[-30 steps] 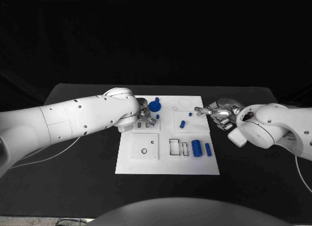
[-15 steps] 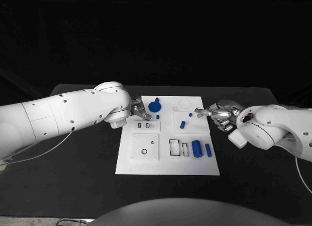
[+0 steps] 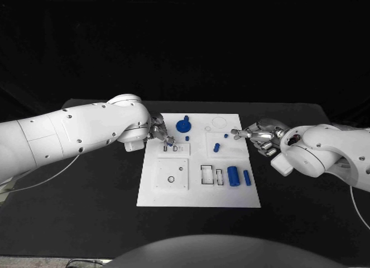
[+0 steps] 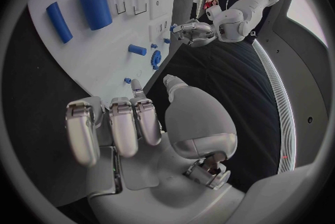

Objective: Assemble the parts on the task board

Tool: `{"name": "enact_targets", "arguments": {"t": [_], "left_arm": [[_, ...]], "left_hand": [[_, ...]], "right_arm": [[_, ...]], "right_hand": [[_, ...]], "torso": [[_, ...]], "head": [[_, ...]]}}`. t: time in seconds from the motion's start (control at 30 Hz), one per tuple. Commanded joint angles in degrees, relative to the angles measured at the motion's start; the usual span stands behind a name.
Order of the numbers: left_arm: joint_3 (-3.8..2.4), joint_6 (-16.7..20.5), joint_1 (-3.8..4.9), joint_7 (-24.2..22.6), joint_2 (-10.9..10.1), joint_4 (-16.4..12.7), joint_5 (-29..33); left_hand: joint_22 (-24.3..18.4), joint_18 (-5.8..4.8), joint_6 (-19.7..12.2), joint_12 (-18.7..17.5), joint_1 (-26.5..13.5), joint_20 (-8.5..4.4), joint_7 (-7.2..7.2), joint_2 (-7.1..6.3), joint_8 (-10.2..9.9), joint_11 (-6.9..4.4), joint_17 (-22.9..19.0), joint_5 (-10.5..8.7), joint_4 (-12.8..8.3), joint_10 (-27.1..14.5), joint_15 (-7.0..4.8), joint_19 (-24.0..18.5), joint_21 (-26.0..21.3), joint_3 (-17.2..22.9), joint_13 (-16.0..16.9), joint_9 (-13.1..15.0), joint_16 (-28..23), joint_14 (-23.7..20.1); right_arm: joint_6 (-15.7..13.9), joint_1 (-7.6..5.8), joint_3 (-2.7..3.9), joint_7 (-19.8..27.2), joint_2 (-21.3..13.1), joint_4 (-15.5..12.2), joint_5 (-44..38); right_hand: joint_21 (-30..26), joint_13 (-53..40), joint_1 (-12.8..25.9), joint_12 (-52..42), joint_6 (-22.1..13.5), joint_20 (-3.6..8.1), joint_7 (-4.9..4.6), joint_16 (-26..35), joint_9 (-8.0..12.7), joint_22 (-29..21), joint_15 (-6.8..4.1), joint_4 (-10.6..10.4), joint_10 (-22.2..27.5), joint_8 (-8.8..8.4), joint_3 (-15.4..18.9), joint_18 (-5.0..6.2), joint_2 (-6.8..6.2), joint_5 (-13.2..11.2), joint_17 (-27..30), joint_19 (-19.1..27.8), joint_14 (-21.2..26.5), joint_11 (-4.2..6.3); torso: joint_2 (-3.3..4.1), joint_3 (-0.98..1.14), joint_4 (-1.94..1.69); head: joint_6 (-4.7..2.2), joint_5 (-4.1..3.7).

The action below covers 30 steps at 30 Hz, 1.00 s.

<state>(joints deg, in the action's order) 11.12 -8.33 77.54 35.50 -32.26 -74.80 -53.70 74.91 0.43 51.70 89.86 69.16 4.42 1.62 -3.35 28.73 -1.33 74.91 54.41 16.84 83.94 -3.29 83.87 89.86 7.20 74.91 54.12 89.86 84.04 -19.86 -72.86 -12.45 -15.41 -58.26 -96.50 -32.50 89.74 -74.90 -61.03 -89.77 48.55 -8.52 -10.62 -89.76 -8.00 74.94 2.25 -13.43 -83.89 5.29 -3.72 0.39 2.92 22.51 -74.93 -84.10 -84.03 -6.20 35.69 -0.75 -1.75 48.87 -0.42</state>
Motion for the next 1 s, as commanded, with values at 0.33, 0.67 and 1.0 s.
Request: {"name": "enact_targets", "arguments": {"t": [0.33, 0.67, 1.0], "left_arm": [[0.62, -2.6, 0.05, 1.4, 0.6, -0.2, 1.2], [0.8, -1.7, -0.03, 1.2, 1.2, 0.1, 0.7], [0.82, -1.7, -0.06, 1.3, 2.0, 0.7, 0.4]], "left_hand": [[15.1, -0.43, 0.4, 0.1, 0.4, -0.36, -0.05, -0.37, -0.8, -0.4, 15.1, -1.34, -0.3, 6.1, -0.43, 6.1, 0.1, 1.0, 15.1, 0.3, 0.1, 6.0], [15.1, -0.43, 0.4, 0.1, 0.9, -0.43, 0.05, -0.5, -1.0, -0.33, 15.1, -2.56, -0.2, 6.1, -0.43, 6.1, 0.1, 1.2, 15.1, 0.4, 0.1, 6.0], [15.1, -0.43, 0.3, 0.1, 0.9, -0.47, 0.16, -0.6, -1.4, -0.22, 15.1, -5.62, -0.1, 6.1, -0.37, 6.1, 0.1, 1.2, 15.1, 0.7, 0.1, 6.0]], "right_arm": [[1.1, 0.1, -0.03, -0.3, 0.2, 0.1, -0.6], [1.1, 0.18, -0.04, -0.3, 0.3, 0.2, -0.6], [1.1, 0.23, -0.04, -0.3, 0.3, 0.2, -0.6]], "right_hand": [[0.3, -15.1, -0.6, -0.2, -0.4, -0.44, -0.16, -0.2, 0.1, 15.1, 0.53, 0.0, -6.1, 0.15, 0.5, -0.39, 0.06, -0.2, -15.1, -5.9, -6.0, -0.37], [0.3, -15.1, -0.6, -0.2, -0.4, -0.44, -0.16, -0.2, 0.1, 15.1, 0.53, 0.0, -6.1, 0.15, 0.5, -0.39, 0.06, -0.2, -15.1, -5.9, -6.0, -0.37], [0.3, -15.1, -0.6, -0.2, -0.4, -0.44, -0.16, -0.2, 0.1, 15.1, 0.53, 0.0, -6.1, 0.15, 0.5, -0.39, 0.06, -0.2, -15.1, -5.9, -6.0, -0.37]], "torso": [[0.01, 0.03, -0.01], [0.03, -0.03, 0.05], [0.01, -0.01, -0.02]], "head": [[0.09, 0.21], [0.0, 0.21], [0.16, 0.23]]}}
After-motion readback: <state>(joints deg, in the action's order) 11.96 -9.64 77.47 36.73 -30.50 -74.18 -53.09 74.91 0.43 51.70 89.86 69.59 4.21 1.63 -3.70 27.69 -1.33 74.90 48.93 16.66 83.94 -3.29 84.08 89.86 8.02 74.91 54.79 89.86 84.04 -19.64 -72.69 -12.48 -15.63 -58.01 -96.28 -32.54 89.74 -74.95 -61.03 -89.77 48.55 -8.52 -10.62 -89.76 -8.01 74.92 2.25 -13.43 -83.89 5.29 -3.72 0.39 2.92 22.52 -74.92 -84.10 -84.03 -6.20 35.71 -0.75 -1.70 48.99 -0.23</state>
